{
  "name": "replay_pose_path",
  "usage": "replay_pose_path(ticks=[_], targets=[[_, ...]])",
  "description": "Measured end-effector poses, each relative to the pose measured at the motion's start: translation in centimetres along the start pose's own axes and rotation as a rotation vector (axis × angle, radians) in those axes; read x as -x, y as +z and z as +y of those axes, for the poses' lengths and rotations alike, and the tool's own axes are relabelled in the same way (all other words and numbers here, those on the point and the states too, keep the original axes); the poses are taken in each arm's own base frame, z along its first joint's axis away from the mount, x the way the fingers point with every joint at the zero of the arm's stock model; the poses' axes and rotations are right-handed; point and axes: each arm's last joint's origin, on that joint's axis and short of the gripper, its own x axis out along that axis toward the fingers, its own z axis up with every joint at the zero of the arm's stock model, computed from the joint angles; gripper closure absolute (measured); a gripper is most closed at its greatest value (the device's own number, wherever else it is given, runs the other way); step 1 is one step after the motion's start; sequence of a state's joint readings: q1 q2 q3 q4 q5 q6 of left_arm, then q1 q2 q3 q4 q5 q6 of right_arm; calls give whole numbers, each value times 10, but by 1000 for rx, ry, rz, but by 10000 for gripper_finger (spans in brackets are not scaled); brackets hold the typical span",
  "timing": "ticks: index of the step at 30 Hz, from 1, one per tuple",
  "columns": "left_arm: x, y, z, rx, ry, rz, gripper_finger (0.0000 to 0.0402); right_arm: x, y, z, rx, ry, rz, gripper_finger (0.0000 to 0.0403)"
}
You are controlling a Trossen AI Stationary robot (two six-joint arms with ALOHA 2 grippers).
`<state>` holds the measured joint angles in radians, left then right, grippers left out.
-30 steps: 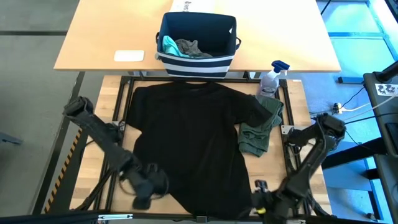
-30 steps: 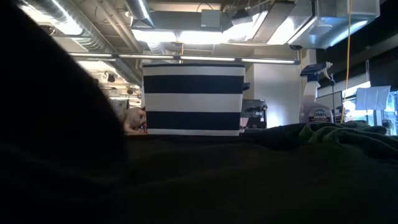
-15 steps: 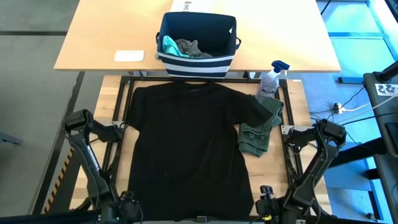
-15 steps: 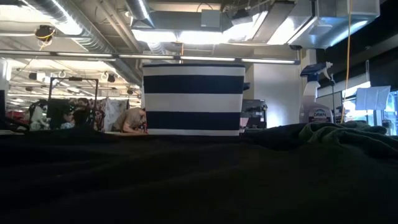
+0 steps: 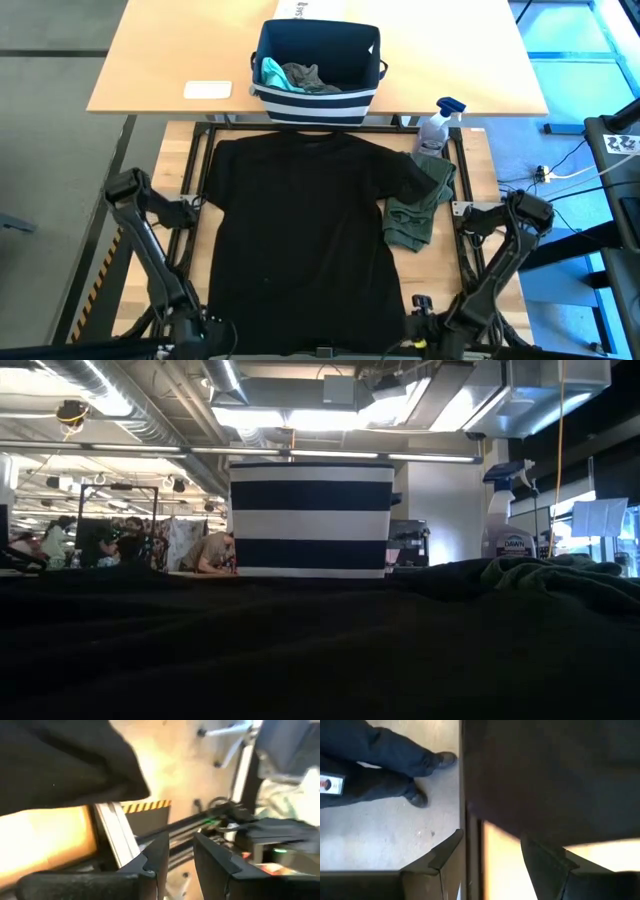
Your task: Fold Laundry from Bin
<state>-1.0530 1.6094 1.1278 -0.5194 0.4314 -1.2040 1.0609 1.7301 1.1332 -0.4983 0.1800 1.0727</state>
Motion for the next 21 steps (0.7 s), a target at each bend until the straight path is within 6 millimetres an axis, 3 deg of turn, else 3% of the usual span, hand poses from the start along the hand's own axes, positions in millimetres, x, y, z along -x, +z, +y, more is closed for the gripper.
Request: replay_pose_path(ticks=[3,5,10,16,21], targets=[[31,0,1,32,10,-132,322,6,12,-6,35,-6,-26,210],[51,3,7,55,64,-307,322,12,23,-15,57,-41,-59,210],[95,10,33,107,343,-690,323,29,60,-55,65,-229,-130,210],[141,9,85,200,727,-808,323,36,114,-124,-23,-402,-144,210],[148,12,148,376,765,-825,323,32,141,-205,-319,-447,-160,210]])
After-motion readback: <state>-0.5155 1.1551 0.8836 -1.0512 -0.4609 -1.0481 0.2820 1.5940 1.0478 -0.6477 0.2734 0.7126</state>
